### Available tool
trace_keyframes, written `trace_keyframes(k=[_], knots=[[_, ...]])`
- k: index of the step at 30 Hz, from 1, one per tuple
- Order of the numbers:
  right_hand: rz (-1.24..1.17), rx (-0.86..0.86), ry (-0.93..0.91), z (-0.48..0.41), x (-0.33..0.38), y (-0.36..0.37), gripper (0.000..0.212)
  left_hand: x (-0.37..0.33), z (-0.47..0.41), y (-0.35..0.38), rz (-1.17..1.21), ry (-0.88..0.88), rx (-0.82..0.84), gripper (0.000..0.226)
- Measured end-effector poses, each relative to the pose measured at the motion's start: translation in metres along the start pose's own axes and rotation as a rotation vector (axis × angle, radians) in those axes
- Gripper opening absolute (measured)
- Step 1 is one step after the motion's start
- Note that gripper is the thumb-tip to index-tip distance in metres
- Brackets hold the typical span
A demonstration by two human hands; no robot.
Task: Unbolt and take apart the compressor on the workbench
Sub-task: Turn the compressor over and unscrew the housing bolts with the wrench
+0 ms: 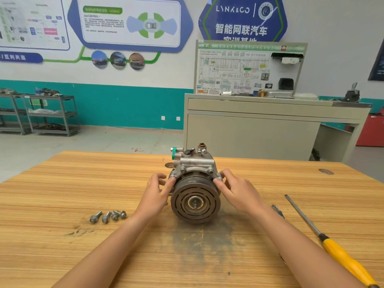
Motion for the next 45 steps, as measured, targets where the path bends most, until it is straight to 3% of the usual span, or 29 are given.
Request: trace_keyframes(k=[2,5,9,13,19,24,28,36,40,45], knots=[[-0.017,0.002,-0.001,-0.002,-0.001,0.001,0.027,0.006,0.002,0.009,0.121,-0.087,0.054,0.032],[-0.047,0.004,0.008,-0.005,-0.003,0.003,0.029,0.005,0.003,0.012,0.121,-0.056,0.066,0.026],[-0.048,0.022,0.007,-0.007,-0.003,0.005,0.03,-0.002,0.001,0.01,0.135,-0.005,0.143,0.048],[-0.007,0.055,-0.03,-0.011,0.0,0.004,0.028,-0.002,-0.002,0.009,0.054,0.073,0.159,0.06],[0.04,0.111,-0.063,-0.016,-0.001,-0.004,0.036,-0.001,-0.007,0.011,-0.148,0.157,0.193,0.045],[-0.028,0.088,-0.049,-0.022,0.001,-0.006,0.055,0.004,-0.012,0.01,-0.17,0.222,0.16,0.05],[-0.066,0.078,-0.043,-0.016,0.001,-0.005,0.053,0.01,-0.012,0.013,-0.142,0.263,0.113,0.047],[0.036,0.001,-0.066,0.01,0.026,-0.019,0.056,-0.001,0.009,-0.001,-0.132,0.297,0.134,0.071],[0.034,-0.074,-0.049,0.036,0.042,-0.028,0.063,-0.011,0.035,-0.007,-0.114,0.301,0.142,0.053],[-0.067,-0.094,-0.013,0.073,0.061,-0.033,0.077,-0.021,0.071,-0.019,-0.068,0.286,0.148,0.072]])
Point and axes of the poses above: each hand's wrist, its own z-axis away from the middle knuckle, its own y-axis out of the palm, x = y × z, the point moved 6 cm from there along -z, towards the middle knuckle, and after that the axes turned 3 degrees about z, right-handed, at the moved point
